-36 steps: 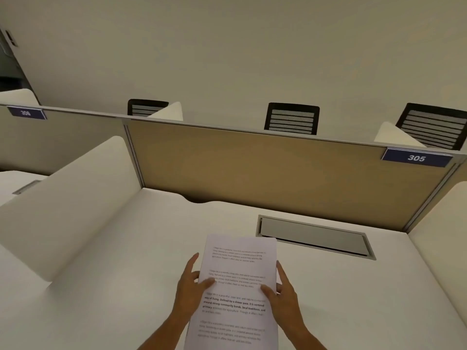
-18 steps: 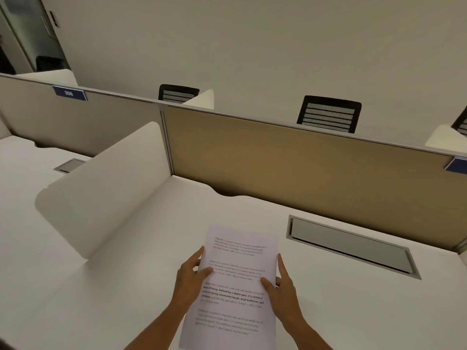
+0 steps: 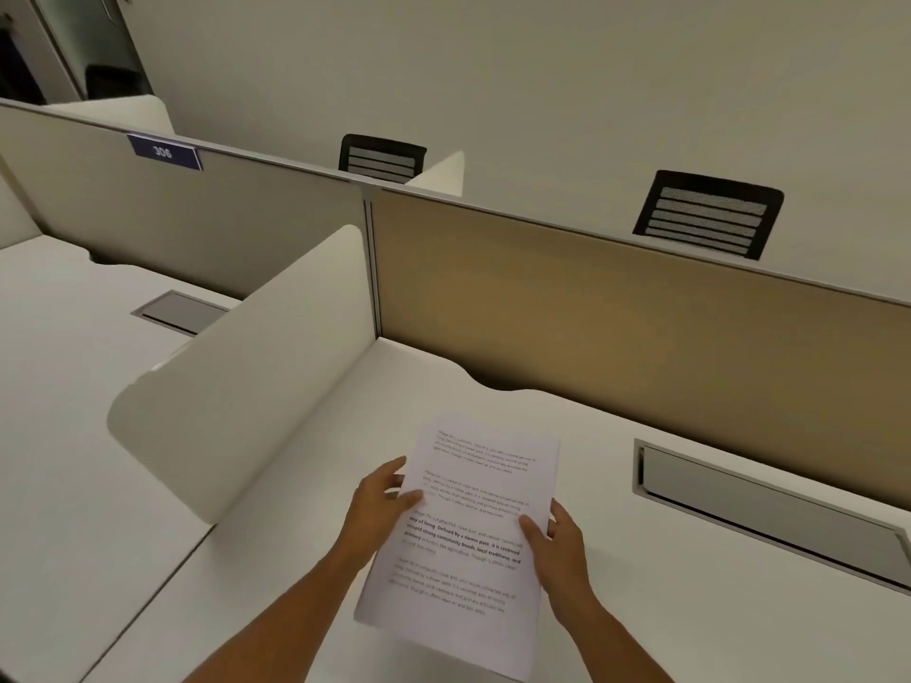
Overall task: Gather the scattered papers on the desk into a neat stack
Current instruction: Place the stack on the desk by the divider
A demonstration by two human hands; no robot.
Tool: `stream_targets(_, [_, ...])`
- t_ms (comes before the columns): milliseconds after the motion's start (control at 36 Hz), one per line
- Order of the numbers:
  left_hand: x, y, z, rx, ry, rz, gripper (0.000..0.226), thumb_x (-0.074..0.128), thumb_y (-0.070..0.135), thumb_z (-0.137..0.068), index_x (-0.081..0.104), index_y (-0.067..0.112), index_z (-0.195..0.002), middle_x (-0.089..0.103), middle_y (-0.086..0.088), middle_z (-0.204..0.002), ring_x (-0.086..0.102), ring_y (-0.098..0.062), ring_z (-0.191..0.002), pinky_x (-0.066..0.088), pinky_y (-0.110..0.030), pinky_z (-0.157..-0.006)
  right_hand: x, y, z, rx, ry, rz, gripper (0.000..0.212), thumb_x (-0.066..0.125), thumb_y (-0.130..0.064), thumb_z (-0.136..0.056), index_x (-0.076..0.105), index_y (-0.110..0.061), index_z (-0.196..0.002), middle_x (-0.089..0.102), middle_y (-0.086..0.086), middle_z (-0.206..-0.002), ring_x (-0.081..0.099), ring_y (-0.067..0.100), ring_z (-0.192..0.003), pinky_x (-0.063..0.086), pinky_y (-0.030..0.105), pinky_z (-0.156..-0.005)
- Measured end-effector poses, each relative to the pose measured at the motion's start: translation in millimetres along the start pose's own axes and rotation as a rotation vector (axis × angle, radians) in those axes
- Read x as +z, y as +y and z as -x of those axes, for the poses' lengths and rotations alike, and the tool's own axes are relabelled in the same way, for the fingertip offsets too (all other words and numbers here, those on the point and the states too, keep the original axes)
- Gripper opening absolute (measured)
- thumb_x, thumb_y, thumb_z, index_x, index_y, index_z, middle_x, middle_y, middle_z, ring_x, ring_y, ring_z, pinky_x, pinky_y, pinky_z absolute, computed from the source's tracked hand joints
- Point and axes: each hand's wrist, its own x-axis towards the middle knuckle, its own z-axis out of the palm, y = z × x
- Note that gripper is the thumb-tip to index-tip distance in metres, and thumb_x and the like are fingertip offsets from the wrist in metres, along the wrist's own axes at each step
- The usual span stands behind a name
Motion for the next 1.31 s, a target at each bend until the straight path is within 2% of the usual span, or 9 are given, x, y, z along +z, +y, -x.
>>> stream_targets(111, [-23, -6, -28, 0.008, -0.078, 0.073, 0.030, 0.071, 0.011, -0.085, 0.072, 0.026, -0.111, 0.076, -0.002, -0.108, 0.076, -0.020, -0.085, 0.062, -0.044, -0.081, 27, -4, -21, -0.017, 0.047, 0.021, 0.029, 0.061, -0.014, -0.098, 0.066, -0.013, -0.126, 0.074, -0.006, -0.106, 0.072, 0.013, -0.093, 0.059, 0.022, -0.069])
stream_targets(306, [-56, -10, -64, -0.034, -0.116, 0.003, 0.032, 0.071, 0.009, -0.083, 0.073, 0.025, -0.111, 0.077, 0.002, -0.102, 0.076, -0.019, -0.084, 0.063, -0.038, -0.079, 71, -12, -61, 0.018, 0.094, 0.000, 0.029, 0.062, -0.012, -0.098, 0.066, -0.009, -0.127, 0.073, 0.009, -0.118, 0.070, 0.028, -0.103, 0.057, 0.052, -0.095])
stream_targets(528, [-78, -20, -103, -0.095, -0.114, -0.078, 0.028, 0.073, 0.007, -0.081, 0.074, 0.019, -0.107, 0.079, 0.005, -0.095, 0.077, -0.015, -0.079, 0.060, -0.028, -0.070, 102, -25, -106, 0.045, 0.109, 0.005, 0.026, 0.061, -0.014, -0.098, 0.067, -0.010, -0.123, 0.073, 0.008, -0.114, 0.071, 0.027, -0.098, 0.060, 0.049, -0.089])
stream_targets(639, [-87, -27, -129, -0.111, -0.054, -0.103, 0.022, 0.074, 0.010, -0.081, 0.075, 0.016, -0.102, 0.079, 0.001, -0.097, 0.077, -0.019, -0.080, 0.062, -0.041, -0.079, 121, -33, -130, 0.049, 0.090, -0.007, 0.018, 0.062, -0.013, -0.097, 0.069, -0.014, -0.115, 0.074, 0.006, -0.108, 0.072, 0.024, -0.092, 0.061, 0.040, -0.078])
stream_targets(722, [-93, -31, -150, -0.114, 0.003, -0.128, 0.024, 0.075, 0.012, -0.080, 0.074, 0.016, -0.103, 0.078, 0.000, -0.098, 0.076, -0.020, -0.081, 0.062, -0.044, -0.081, 136, -38, -149, 0.078, 0.080, -0.020, 0.008, 0.064, -0.014, -0.097, 0.070, -0.018, -0.100, 0.075, 0.007, -0.103, 0.073, 0.027, -0.090, 0.062, 0.045, -0.081])
stream_targets(917, [-106, -43, -192, -0.083, 0.141, -0.137, 0.038, 0.075, 0.010, -0.080, 0.069, 0.028, -0.114, 0.075, 0.009, -0.088, 0.071, -0.007, -0.078, 0.051, -0.019, -0.064, 177, -40, -188, 0.186, 0.082, -0.057, 0.011, 0.059, -0.015, -0.099, 0.069, -0.017, -0.095, 0.074, 0.004, -0.096, 0.072, 0.026, -0.086, 0.059, 0.034, -0.070])
stream_targets(1000, [-114, -50, -211, -0.074, 0.135, -0.166, 0.040, 0.074, 0.005, -0.081, 0.070, 0.027, -0.114, 0.074, 0.008, -0.087, 0.070, -0.006, -0.077, 0.056, -0.021, -0.067, 194, -36, -204, 0.219, 0.086, -0.016, 0.012, 0.059, -0.016, -0.099, 0.070, -0.012, -0.098, 0.074, 0.007, -0.098, 0.071, 0.025, -0.086, 0.056, 0.031, -0.066])
stream_targets(1139, [-124, -64, -240, -0.063, 0.122, -0.220, 0.044, 0.073, -0.003, -0.080, 0.072, 0.023, -0.114, 0.073, 0.009, -0.081, 0.068, -0.002, -0.071, 0.055, -0.010, -0.066, 216, -27, -229, 0.273, 0.118, 0.046, 0.013, 0.062, -0.015, -0.096, 0.071, -0.007, -0.094, 0.075, 0.009, -0.095, 0.071, 0.025, -0.080, 0.055, 0.029, -0.062])
stream_targets(1306, [-124, -75, -263, -0.063, 0.136, -0.243, 0.044, 0.074, -0.005, -0.079, 0.071, 0.017, -0.117, 0.077, -0.001, -0.092, 0.071, -0.010, -0.079, 0.048, -0.003, -0.068, 227, -23, -255, 0.267, 0.118, 0.120, 0.014, 0.065, -0.014, -0.093, 0.072, -0.006, -0.084, 0.076, 0.005, -0.085, 0.074, 0.027, -0.077, 0.063, 0.041, -0.072])
